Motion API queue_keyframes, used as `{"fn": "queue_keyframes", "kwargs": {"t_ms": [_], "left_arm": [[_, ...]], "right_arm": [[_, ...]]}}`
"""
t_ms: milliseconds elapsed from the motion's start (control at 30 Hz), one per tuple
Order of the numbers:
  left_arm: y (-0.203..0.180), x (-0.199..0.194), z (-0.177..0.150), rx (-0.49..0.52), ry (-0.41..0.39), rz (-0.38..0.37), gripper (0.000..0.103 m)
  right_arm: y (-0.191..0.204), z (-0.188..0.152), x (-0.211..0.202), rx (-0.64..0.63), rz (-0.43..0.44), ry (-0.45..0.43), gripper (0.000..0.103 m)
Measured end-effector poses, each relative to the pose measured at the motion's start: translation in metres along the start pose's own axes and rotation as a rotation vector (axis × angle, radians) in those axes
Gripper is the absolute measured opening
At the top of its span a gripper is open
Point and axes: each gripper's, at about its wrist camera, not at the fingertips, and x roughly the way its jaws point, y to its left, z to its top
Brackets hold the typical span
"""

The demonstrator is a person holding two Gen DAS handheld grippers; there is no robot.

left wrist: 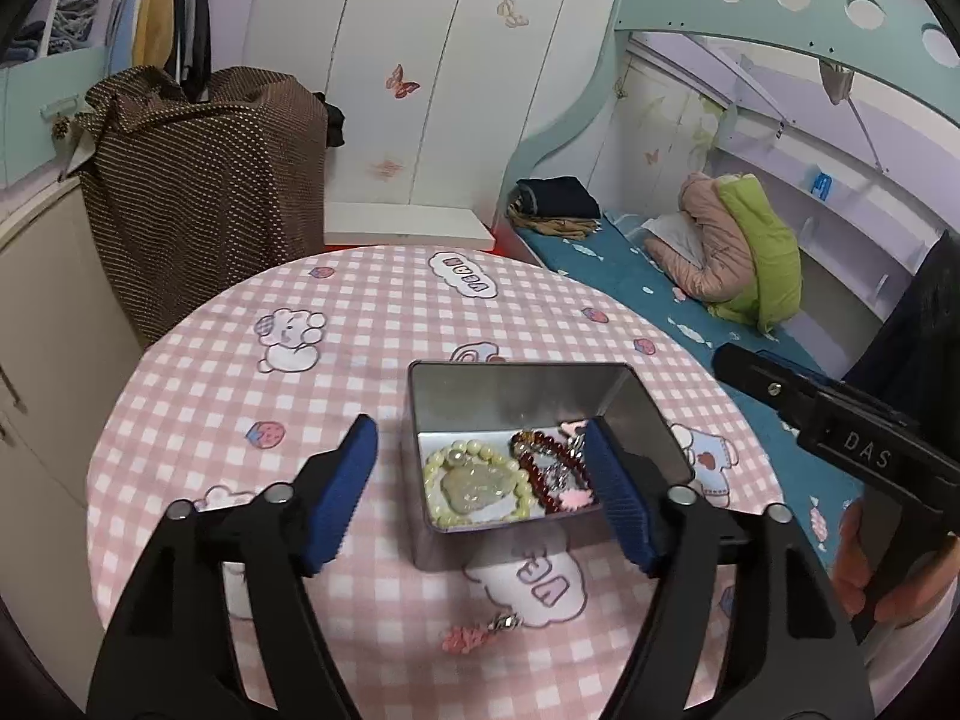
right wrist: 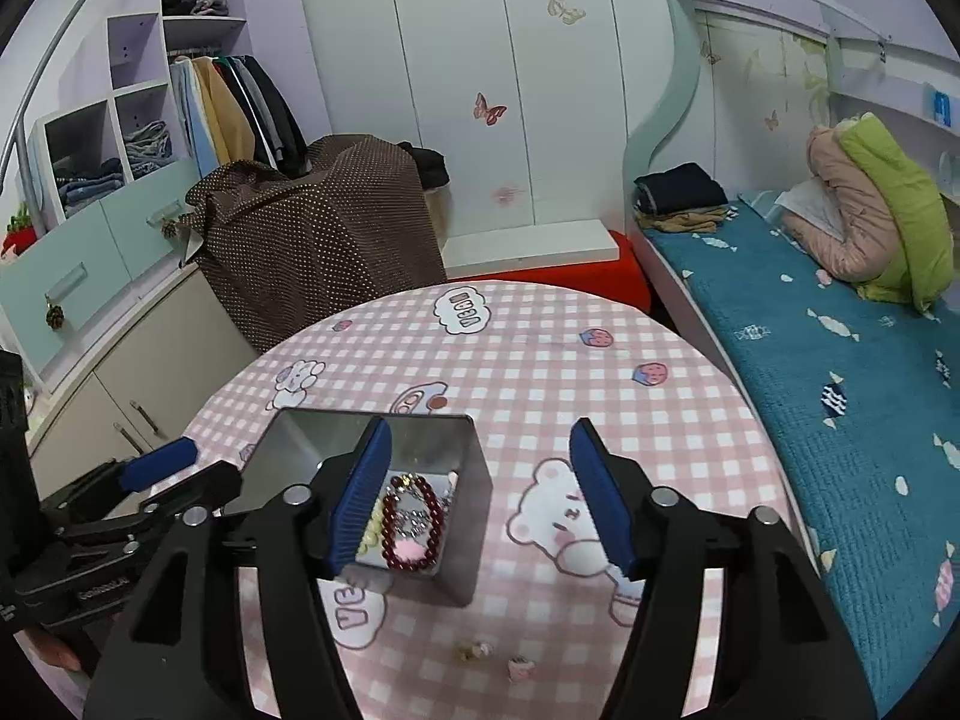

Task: Organize jewelry
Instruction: 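Lower the left gripper onto the pink bear charm and close, then grasp the pearl earring with the right gripper while the left gripper holds the bear charm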

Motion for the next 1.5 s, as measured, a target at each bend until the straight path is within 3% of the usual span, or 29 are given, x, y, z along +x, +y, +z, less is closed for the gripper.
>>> {"fn": "queue_keyframes", "kwargs": {"t_ms": [267, 700, 867, 933, 1133, 1267, 1500], "left_arm": [[-0.002, -0.019, -0.027, 0.008, 0.013, 0.014, 0.089], [-0.009, -0.007, -0.072, 0.011, 0.099, 0.043, 0.088], [-0.011, 0.006, -0.079, 0.036, 0.129, 0.048, 0.068], [-0.012, 0.011, -0.08, 0.045, 0.143, 0.049, 0.066], [-0.012, 0.024, -0.087, 0.032, 0.192, 0.035, 0.042], [-0.011, 0.024, -0.09, 0.033, 0.176, 0.04, 0.027], [-0.008, 0.022, -0.09, 0.009, 0.17, 0.036, 0.027]], "right_arm": [[-0.001, -0.018, -0.017, -0.033, -0.014, 0.002, 0.067], [-0.006, -0.05, -0.027, -0.028, -0.01, 0.047, 0.072], [-0.01, -0.066, -0.017, -0.019, -0.009, 0.098, 0.072], [-0.012, -0.071, -0.014, -0.016, -0.009, 0.114, 0.072], [-0.015, -0.079, -0.007, -0.007, -0.002, 0.144, 0.072], [-0.015, -0.082, -0.004, -0.012, -0.003, 0.155, 0.072], [-0.011, -0.086, 0.002, -0.043, 0.01, 0.174, 0.072]]}}
